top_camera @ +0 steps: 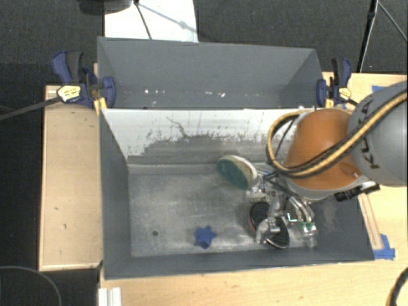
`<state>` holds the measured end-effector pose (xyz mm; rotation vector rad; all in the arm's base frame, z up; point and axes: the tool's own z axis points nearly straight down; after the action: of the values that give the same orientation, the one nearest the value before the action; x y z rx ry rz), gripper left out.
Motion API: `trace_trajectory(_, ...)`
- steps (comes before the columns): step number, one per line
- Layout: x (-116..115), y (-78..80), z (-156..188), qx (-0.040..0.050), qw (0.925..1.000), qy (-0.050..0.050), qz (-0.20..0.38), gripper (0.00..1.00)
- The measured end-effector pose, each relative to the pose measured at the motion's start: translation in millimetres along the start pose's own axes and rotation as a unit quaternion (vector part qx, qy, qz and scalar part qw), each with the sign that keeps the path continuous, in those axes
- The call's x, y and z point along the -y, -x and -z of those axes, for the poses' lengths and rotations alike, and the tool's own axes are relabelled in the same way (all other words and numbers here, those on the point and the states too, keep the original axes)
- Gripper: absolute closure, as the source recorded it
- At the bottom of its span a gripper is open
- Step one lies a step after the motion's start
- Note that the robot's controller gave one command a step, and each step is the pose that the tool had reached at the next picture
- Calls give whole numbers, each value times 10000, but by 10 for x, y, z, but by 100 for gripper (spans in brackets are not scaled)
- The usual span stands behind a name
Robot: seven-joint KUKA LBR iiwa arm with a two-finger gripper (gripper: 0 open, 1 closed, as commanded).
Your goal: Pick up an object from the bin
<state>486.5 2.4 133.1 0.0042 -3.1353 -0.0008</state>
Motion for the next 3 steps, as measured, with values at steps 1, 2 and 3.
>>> trace_trajectory(1, 619, 42, -616, 51, 9977, 13, -683, 0)
trace_trajectory(2, 342, -17, -324, 54, 9823, 5, -1875, 0)
trace_trajectory(3, 289, -60, -331, 26, 9652, 9, -2614, 0)
